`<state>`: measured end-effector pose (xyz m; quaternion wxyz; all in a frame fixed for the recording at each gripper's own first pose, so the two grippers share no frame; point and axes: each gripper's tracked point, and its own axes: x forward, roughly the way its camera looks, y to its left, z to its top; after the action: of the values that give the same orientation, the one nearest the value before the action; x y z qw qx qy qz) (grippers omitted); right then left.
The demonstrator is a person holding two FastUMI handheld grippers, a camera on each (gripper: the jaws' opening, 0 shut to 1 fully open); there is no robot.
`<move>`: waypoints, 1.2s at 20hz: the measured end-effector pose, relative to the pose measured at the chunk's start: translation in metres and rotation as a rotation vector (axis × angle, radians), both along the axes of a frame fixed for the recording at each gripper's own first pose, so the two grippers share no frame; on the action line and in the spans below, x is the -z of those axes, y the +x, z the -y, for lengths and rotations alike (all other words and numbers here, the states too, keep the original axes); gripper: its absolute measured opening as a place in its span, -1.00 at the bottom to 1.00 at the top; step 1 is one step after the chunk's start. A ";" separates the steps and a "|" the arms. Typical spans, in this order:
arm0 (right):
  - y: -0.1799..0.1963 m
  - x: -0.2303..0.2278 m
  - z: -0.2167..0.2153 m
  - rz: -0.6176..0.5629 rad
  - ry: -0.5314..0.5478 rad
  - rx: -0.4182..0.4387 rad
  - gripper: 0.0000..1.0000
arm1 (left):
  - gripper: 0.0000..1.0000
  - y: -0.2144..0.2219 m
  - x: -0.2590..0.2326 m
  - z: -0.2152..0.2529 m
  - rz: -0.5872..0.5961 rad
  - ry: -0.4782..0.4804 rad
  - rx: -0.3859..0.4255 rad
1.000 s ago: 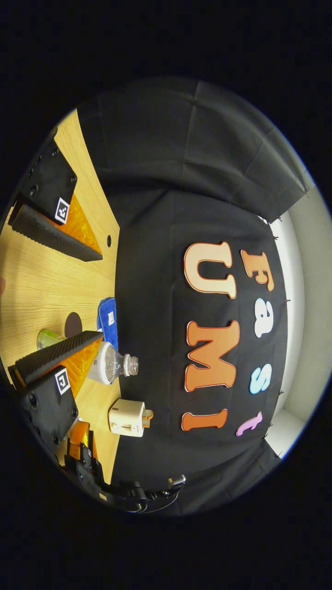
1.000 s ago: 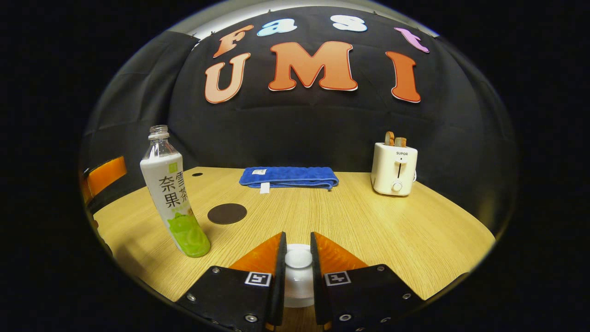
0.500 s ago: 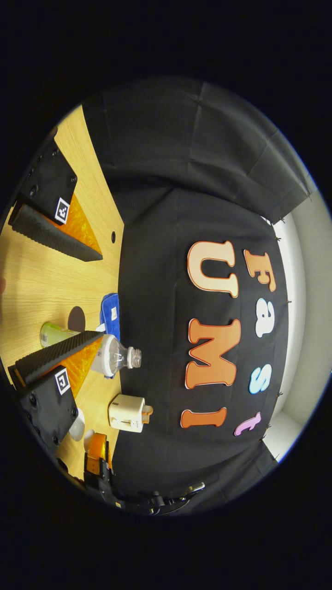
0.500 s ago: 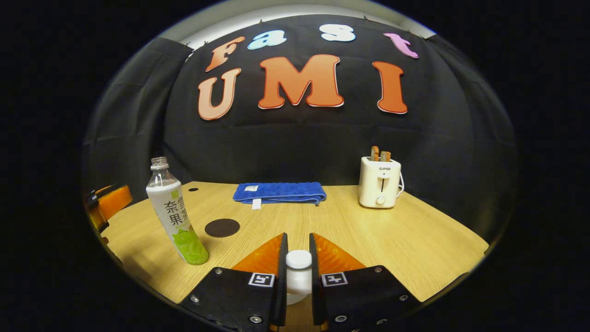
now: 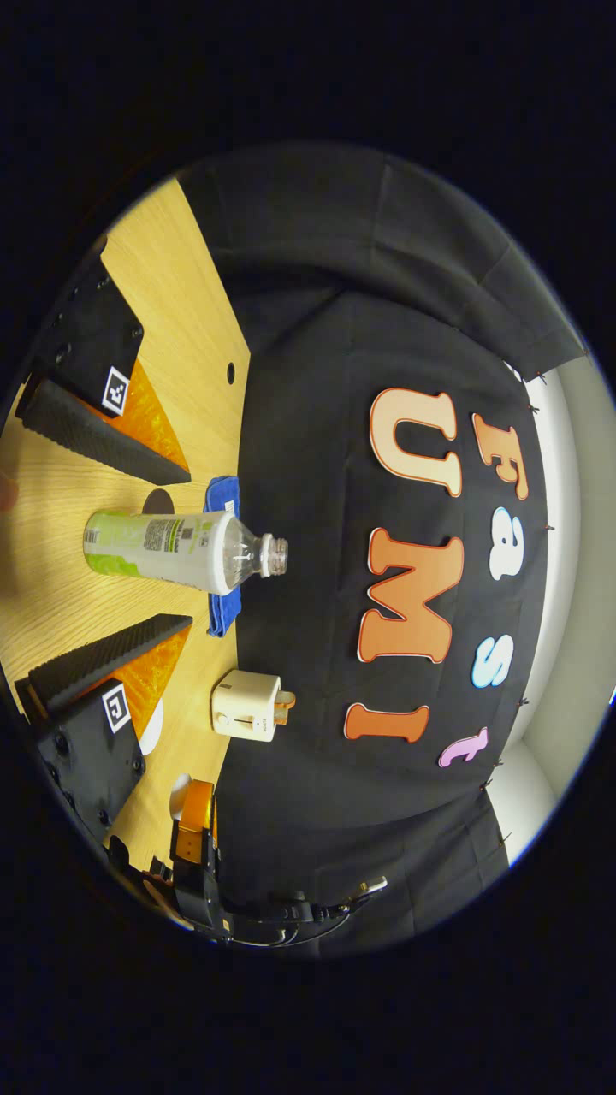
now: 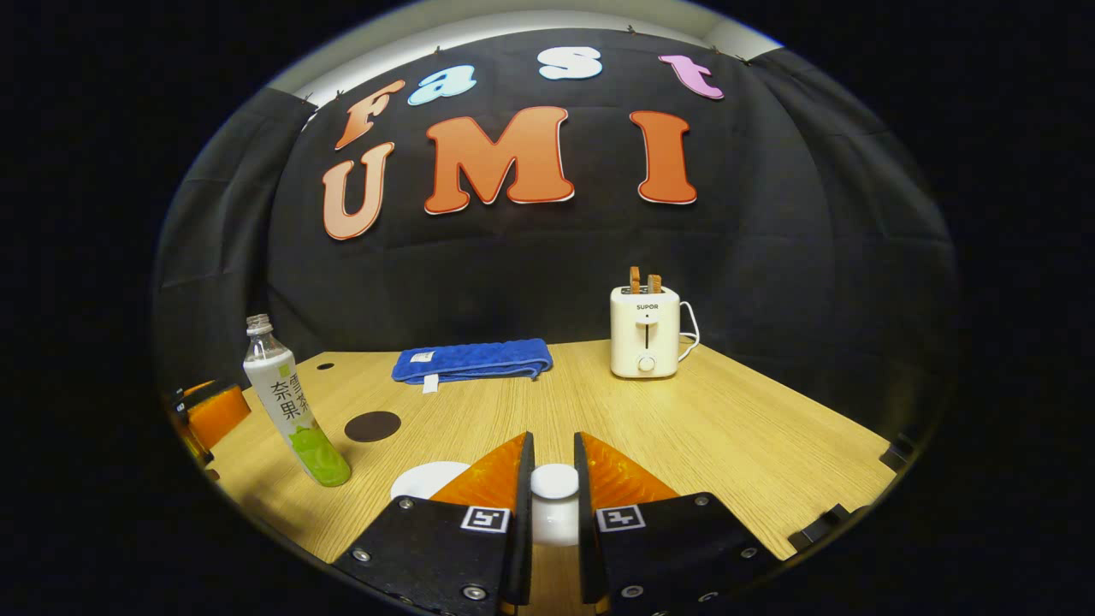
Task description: Open the teacup lid with one hand, grasp the water bottle and pour water into the teacup with the other hand; after pouring, place the water bottle on the coaster and then close the teacup lid.
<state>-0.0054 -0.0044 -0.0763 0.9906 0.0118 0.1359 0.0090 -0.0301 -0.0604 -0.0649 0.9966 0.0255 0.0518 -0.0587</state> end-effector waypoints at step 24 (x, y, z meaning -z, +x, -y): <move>-0.006 0.003 0.028 -0.023 0.038 0.047 -0.55 | 0.36 0.064 0.043 -0.005 -0.102 0.254 -0.025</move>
<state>-0.0110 -0.0329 -0.0790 0.9885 0.0339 0.1471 -0.0121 0.0341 -0.0557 -0.1076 0.9821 0.1478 0.1097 -0.0405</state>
